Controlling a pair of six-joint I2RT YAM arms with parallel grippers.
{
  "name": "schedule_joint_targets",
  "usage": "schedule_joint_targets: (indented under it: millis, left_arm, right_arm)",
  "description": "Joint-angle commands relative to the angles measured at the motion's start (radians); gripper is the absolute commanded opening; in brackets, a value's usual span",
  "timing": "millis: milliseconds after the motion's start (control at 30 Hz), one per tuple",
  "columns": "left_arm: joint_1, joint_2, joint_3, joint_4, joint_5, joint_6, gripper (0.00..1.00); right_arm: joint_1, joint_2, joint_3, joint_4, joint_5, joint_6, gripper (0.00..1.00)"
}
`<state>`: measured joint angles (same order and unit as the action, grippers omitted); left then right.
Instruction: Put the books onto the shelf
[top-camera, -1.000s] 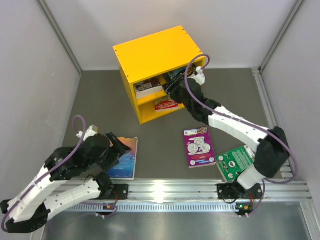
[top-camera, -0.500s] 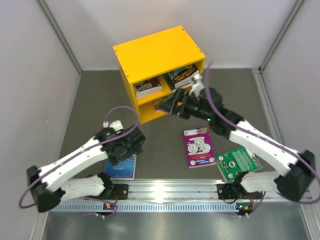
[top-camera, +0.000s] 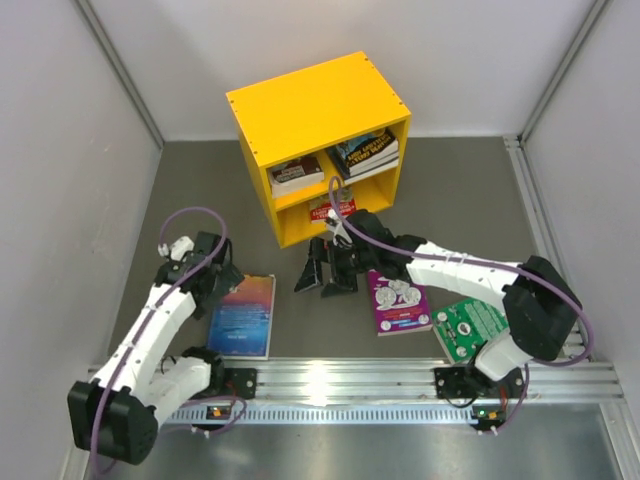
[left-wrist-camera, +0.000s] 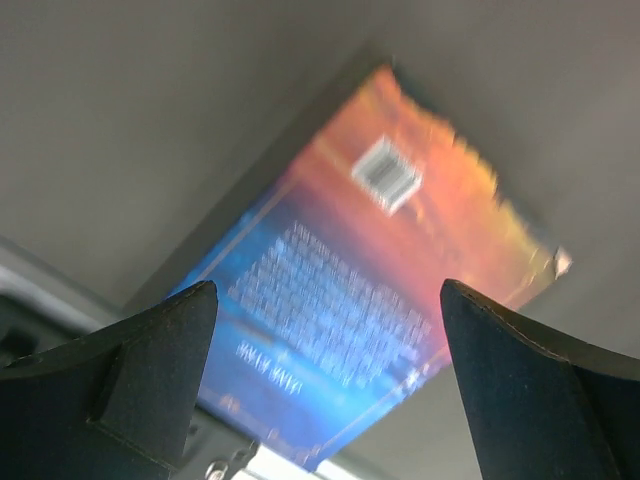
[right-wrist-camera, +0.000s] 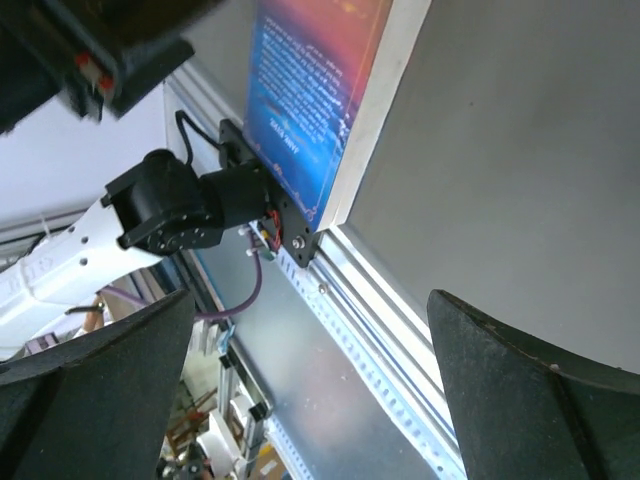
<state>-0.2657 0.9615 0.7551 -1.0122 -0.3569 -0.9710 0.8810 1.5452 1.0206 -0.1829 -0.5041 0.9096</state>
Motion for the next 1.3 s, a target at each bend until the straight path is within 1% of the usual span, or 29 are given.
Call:
schedule_joint_targets:
  millis: [0,67,100,200,300,367,433,467,533,567,600,667,733,767,800,867,933,1033,1067,1133,1167,1233,1267]
  left_arm:
    - [0.113,-0.021,-0.074,0.196,0.003,0.076,0.98]
    - [0.173,-0.011,-0.097,0.268,0.018,0.101,0.98]
    - [0.234,0.009,-0.106,0.293,0.035,0.116,0.98]
    - [0.308,0.075,-0.119,0.333,0.061,0.141,0.98]
    - [0.312,0.131,-0.138,0.38,0.058,0.147,0.98]
    - [0.312,0.141,-0.164,0.411,0.094,0.131,0.98]
    - [0.312,0.132,-0.218,0.42,0.124,0.074,0.98]
    - [0.313,0.114,-0.238,0.425,0.189,0.055,0.98]
    - [0.307,0.089,-0.304,0.437,0.248,-0.024,0.98]
    - [0.309,0.05,-0.335,0.445,0.274,-0.052,0.98]
    - [0.307,0.027,-0.394,0.464,0.329,-0.098,0.98]
    - [0.304,-0.044,-0.444,0.475,0.384,-0.129,0.97]
    - [0.281,-0.088,-0.477,0.466,0.418,-0.156,0.94]
    - [0.269,-0.128,-0.477,0.463,0.418,-0.17,0.94]
    - [0.234,-0.144,-0.476,0.452,0.417,-0.184,0.94]
    - [0.205,-0.17,-0.474,0.431,0.438,-0.222,0.95]
    - [0.185,-0.176,-0.479,0.431,0.475,-0.28,0.94]
    - [0.109,-0.173,-0.468,0.434,0.472,-0.345,0.94]
    - [0.058,-0.17,-0.455,0.437,0.464,-0.363,0.94]
    - [-0.001,-0.164,-0.447,0.455,0.449,-0.426,0.94]
    - [-0.059,-0.146,-0.444,0.486,0.443,-0.477,0.94]
    - [-0.124,-0.112,-0.439,0.53,0.434,-0.523,0.94]
    - [-0.185,-0.095,-0.425,0.561,0.415,-0.556,0.94]
  right_arm:
    - [0.004,-0.053,-0.022,0.025,-0.034,-0.011,1.0]
    - [0.004,-0.057,-0.046,0.026,-0.033,-0.006,1.0]
    - [0.004,-0.057,-0.053,0.026,-0.031,-0.005,1.0]
    - [0.004,-0.053,-0.076,0.03,-0.021,0.0,1.0]
    - [0.004,-0.025,-0.083,0.037,-0.01,-0.005,1.0]
    - [0.007,0.012,-0.08,0.043,-0.005,-0.006,1.0]
    - [0.004,0.038,-0.073,0.071,0.001,-0.002,1.0]
    - [0.004,0.067,-0.071,0.08,0.009,0.003,1.0]
    - [0.004,0.102,-0.062,0.108,0.012,0.014,1.0]
    - [0.003,0.142,-0.062,0.143,0.01,0.021,1.0]
    - [0.004,0.163,-0.06,0.16,0.009,0.038,1.0]
    - [0.007,0.219,-0.056,0.209,0.007,0.051,1.0]
    - [0.015,0.249,-0.047,0.236,0.01,0.069,1.0]
    - [0.021,0.272,-0.044,0.256,0.018,0.081,1.0]
    - [0.026,0.283,-0.037,0.269,0.021,0.089,1.0]
    - [0.032,0.308,-0.034,0.287,0.033,0.103,1.0]
    - [0.047,0.329,-0.028,0.303,0.039,0.126,1.0]
    - [0.062,0.346,-0.033,0.33,0.044,0.163,1.0]
    - [0.065,0.351,-0.033,0.335,0.044,0.167,1.0]
    - [0.079,0.36,-0.031,0.347,0.039,0.181,1.0]
    - [0.091,0.363,-0.028,0.353,0.038,0.187,1.0]
    - [0.105,0.377,-0.016,0.365,0.029,0.19,1.0]
    - [0.121,0.381,0.001,0.365,0.024,0.19,0.99]
